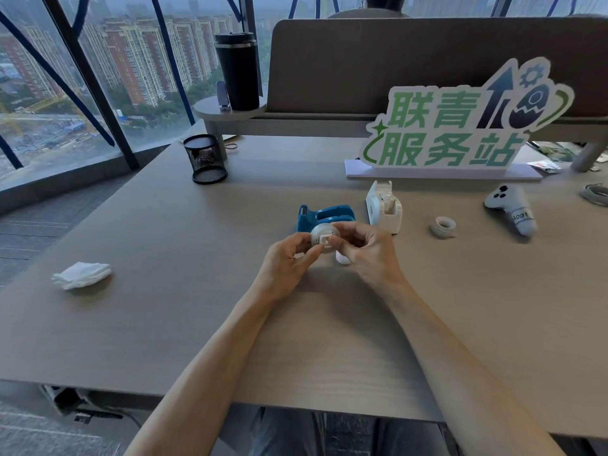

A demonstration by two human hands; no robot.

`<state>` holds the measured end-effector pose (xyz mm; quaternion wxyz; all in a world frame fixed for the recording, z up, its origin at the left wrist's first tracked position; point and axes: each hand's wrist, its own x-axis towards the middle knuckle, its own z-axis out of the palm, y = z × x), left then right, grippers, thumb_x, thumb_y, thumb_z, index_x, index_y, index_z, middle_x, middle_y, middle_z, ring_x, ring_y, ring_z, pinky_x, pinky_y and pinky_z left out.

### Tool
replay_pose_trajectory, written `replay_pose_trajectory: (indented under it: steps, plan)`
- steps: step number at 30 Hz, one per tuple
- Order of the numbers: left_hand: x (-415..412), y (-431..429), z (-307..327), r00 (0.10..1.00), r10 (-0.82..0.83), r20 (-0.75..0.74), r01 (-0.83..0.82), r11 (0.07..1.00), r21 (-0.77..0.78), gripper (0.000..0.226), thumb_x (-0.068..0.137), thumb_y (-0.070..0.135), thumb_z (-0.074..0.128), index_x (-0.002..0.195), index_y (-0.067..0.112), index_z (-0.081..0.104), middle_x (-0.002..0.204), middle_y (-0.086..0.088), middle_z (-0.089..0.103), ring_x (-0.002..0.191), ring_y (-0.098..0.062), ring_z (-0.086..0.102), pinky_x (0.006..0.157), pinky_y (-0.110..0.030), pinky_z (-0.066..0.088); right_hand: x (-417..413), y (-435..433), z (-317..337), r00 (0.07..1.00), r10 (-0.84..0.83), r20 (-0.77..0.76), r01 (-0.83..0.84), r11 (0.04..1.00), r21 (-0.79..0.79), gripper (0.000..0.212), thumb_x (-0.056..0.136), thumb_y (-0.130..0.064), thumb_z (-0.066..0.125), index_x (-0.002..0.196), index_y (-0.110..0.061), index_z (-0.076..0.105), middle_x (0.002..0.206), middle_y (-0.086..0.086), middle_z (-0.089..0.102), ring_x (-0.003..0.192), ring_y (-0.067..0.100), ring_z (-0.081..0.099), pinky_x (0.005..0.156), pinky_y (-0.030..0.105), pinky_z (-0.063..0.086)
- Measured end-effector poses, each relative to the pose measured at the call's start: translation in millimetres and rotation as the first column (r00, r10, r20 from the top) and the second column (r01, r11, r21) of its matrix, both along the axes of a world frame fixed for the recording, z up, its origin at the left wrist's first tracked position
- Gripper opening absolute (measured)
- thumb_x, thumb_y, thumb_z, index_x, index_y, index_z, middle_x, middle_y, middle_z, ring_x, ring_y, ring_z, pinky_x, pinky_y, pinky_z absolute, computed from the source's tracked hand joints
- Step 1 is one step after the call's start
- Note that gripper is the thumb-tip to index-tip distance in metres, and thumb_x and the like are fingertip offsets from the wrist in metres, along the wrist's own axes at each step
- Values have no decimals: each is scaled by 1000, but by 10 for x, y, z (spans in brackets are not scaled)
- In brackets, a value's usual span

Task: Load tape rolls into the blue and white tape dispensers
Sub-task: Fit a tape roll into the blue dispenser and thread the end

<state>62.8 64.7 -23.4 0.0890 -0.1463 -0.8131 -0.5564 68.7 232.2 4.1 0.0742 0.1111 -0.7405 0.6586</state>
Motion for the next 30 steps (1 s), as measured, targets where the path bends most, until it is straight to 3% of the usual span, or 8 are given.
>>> replay_pose_trajectory:
  steps: [6,9,12,16,19,22,25,30]
  plan:
    - [31,20,27,999,27,-26,-26,1000,9,19,90,23,63,107,15,67,101,0,72,93,-5,66,78,-15,49,10,-25,-22,999,-4,-32,5,999,32,29,81,-20,72,109,-15,70,103,2,73,97,14,68,85,26,55]
    - [21,0,-5,972,127,-196,-153,980,-126,18,86,19,66,105,18,66,90,3,66,82,-11,61,70,-27,50,33,-19,8,1000,-22,-18,22,1000,19,16,88,-26,64,103,-25,71,91,3,72,82,10,65,73,25,53]
    - [35,-15,-26,910,136,-391,-233,949,-212,30,82,16,71,111,16,67,87,3,62,67,-3,48,67,-22,46,33,-13,31,996,-40,85,45,997,-61,16,93,-31,56,93,-28,72,85,13,72,71,19,65,68,34,54]
    - [37,0,-43,848,26,-530,-215,930,-298,31,84,28,67,113,16,67,109,0,70,90,-13,59,70,-25,53,5,-3,2,979,-1,203,18,996,-82,26,91,-31,60,104,-13,71,98,5,73,86,16,71,66,23,57]
    - [31,-4,-36,880,17,-475,-153,956,-249,37,83,28,70,118,17,64,115,6,66,100,-13,59,74,-26,54,-1,13,-1,975,-5,224,35,991,-130,18,85,-24,69,101,-17,71,103,5,72,97,19,69,75,27,59]
    - [38,5,16,959,46,-279,-92,984,-154,50,78,28,77,124,19,58,112,9,63,89,2,58,69,-13,47,-22,39,5,977,-13,215,50,985,-166,22,77,-22,76,99,-20,72,103,5,73,100,19,68,80,34,60]
    - [21,13,39,984,57,-170,-74,993,-95,39,80,28,73,118,19,64,106,2,70,84,2,60,66,-8,45,-24,51,0,981,0,192,28,990,-142,30,76,-17,77,105,-17,71,101,4,74,99,19,69,84,34,59]
    - [18,-21,30,978,122,-169,-119,993,28,23,81,22,73,103,20,72,97,5,74,82,-2,64,65,-15,49,-11,38,-16,979,63,194,-35,989,-144,29,77,-18,75,106,-17,71,102,5,75,99,19,69,87,35,58]
